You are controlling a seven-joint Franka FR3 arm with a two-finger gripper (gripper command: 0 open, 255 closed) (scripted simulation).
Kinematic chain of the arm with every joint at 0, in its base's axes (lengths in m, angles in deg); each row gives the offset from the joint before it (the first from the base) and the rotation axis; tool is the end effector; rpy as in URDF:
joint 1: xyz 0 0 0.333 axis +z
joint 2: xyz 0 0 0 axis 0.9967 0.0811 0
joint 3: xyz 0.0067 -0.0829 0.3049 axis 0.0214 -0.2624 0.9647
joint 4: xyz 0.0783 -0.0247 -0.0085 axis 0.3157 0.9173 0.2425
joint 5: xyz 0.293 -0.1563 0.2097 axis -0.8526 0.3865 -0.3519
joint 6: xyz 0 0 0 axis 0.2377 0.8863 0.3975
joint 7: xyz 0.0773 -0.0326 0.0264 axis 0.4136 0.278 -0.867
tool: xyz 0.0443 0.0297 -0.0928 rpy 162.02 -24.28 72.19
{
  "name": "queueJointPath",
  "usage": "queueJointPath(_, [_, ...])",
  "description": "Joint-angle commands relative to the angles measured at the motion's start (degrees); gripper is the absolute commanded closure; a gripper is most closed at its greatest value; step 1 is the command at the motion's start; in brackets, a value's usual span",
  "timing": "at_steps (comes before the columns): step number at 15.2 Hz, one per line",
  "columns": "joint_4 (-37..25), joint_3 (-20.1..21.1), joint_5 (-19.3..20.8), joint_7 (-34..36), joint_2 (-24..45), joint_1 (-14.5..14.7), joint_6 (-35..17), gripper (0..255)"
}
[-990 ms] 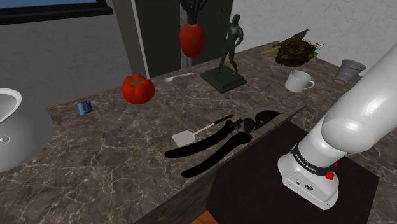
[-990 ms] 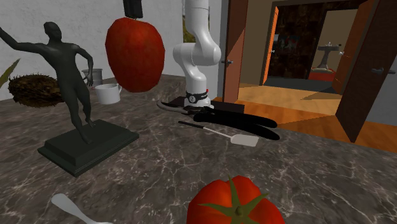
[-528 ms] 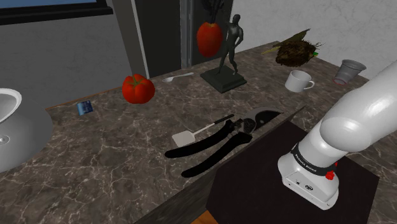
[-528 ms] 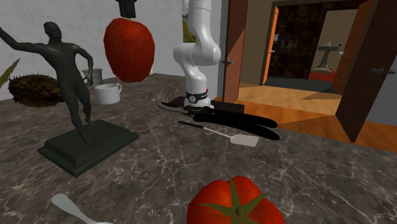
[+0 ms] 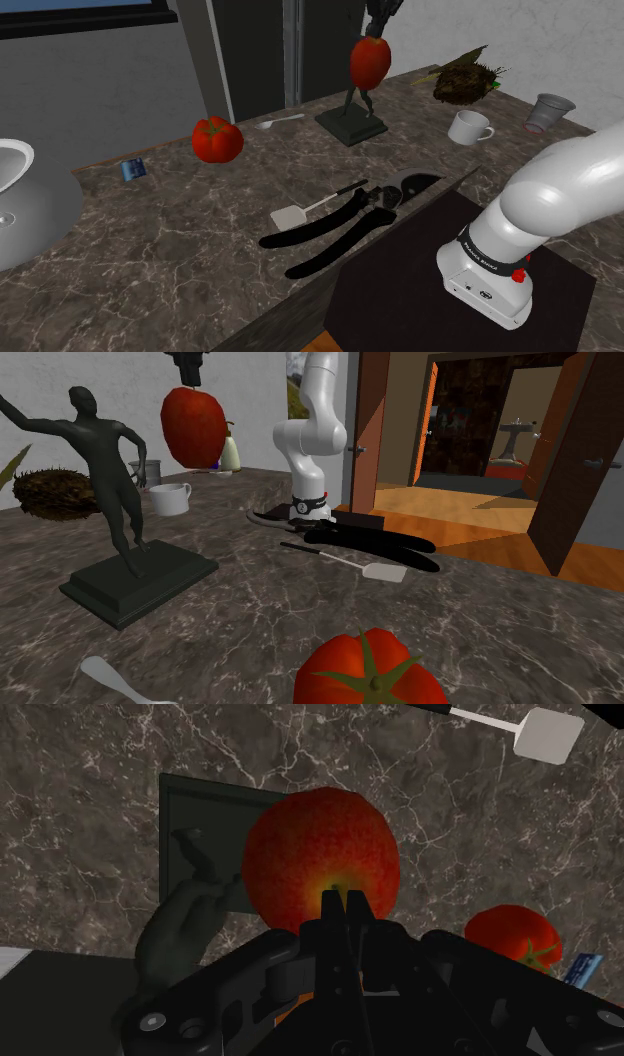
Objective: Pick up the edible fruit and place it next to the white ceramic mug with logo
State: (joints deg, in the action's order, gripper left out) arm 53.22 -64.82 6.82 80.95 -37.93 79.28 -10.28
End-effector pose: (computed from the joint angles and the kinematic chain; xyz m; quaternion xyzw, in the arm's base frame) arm 0.4366 -0.0205 0.6158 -0.9991 -0.0185 -0.0332 0.0181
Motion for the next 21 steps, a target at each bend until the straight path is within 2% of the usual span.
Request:
queueJointPath(1, [2.6, -1.8, 0.5, -2.5, -2.7, -0.8, 0.2, 255])
queueJointPath(11, [9.5, -11.3, 5.2, -14.6, -12.5, -5.2, 3.4, 255])
queueJointPath(21, [10.0, -22.1, 11.8, -27.7, -16.6, -9.8, 6.5, 255])
